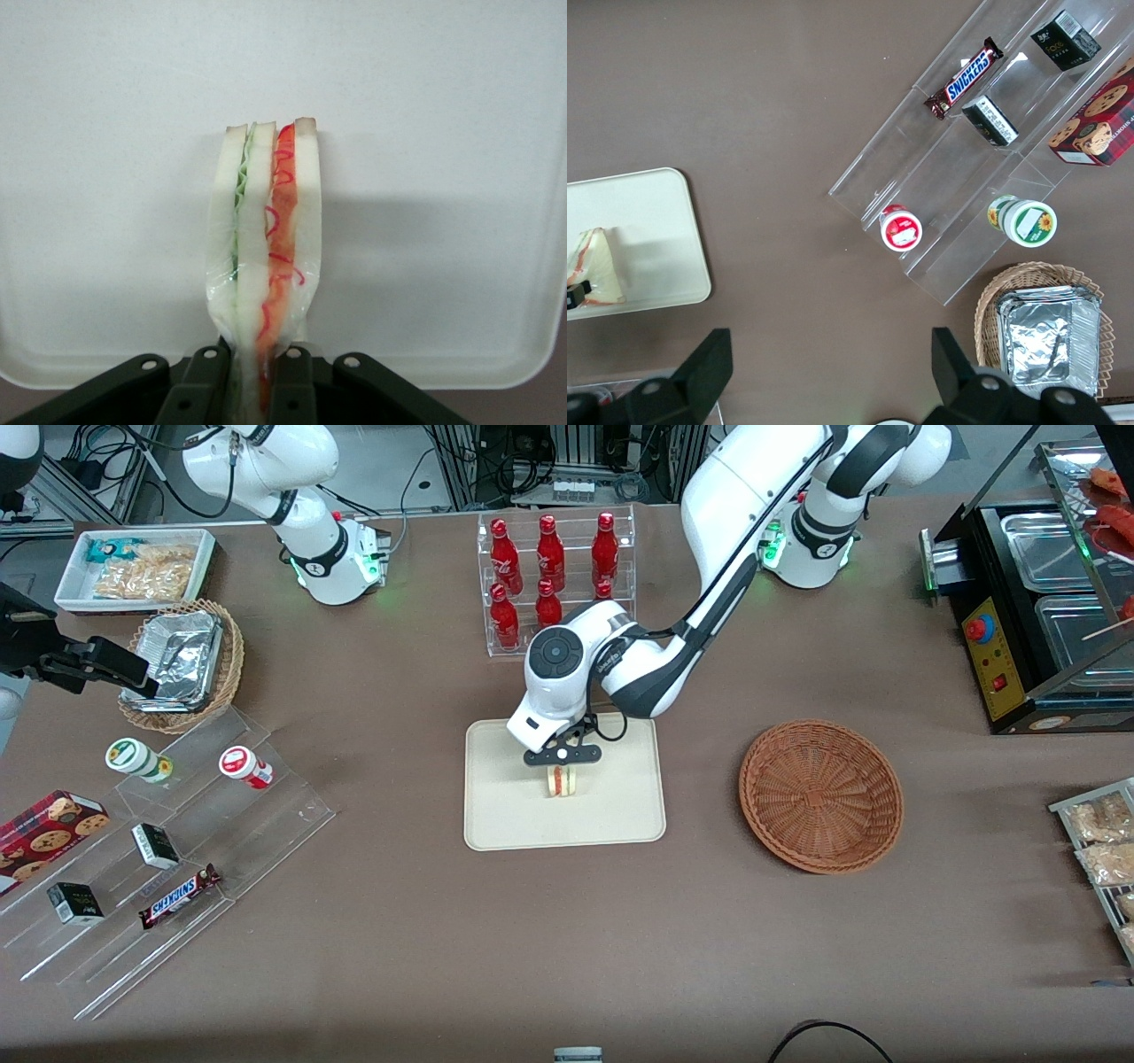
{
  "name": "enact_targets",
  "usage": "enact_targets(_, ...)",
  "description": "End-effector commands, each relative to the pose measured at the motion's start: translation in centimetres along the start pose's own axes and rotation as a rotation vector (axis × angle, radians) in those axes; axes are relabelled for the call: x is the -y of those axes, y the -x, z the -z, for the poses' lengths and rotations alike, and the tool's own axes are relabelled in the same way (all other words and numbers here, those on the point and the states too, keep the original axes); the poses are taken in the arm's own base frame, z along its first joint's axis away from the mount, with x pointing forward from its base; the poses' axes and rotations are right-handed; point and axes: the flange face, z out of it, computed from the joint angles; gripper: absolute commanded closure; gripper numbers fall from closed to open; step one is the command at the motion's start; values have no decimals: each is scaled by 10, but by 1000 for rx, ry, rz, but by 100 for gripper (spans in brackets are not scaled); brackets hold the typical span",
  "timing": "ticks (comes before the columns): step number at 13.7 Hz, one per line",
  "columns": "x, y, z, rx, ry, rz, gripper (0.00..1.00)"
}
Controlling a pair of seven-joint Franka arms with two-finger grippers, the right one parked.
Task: Place sandwich from basket to tray
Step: 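Lower the sandwich onto the tray and open the left gripper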
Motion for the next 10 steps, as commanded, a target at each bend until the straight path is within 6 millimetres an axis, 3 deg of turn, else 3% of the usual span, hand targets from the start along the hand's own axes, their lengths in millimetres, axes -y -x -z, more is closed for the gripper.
enact_targets(1, -7, -7, -6, -28, 3, -4, 84)
enact_targets(2, -9, -9, -7, -42, 23, -5, 76)
enact_targets(3, -10, -10, -9, -49, 37, 3, 50)
enact_targets(4, -10, -12, -8, -58, 43, 4, 8)
enact_targets(5, -9, -13, -1, -65, 48, 9, 1)
enact_targets(6, -8, -14, 5, -67, 48, 15, 0)
enact_targets(10, 13, -8, 105, -74, 5, 47, 0)
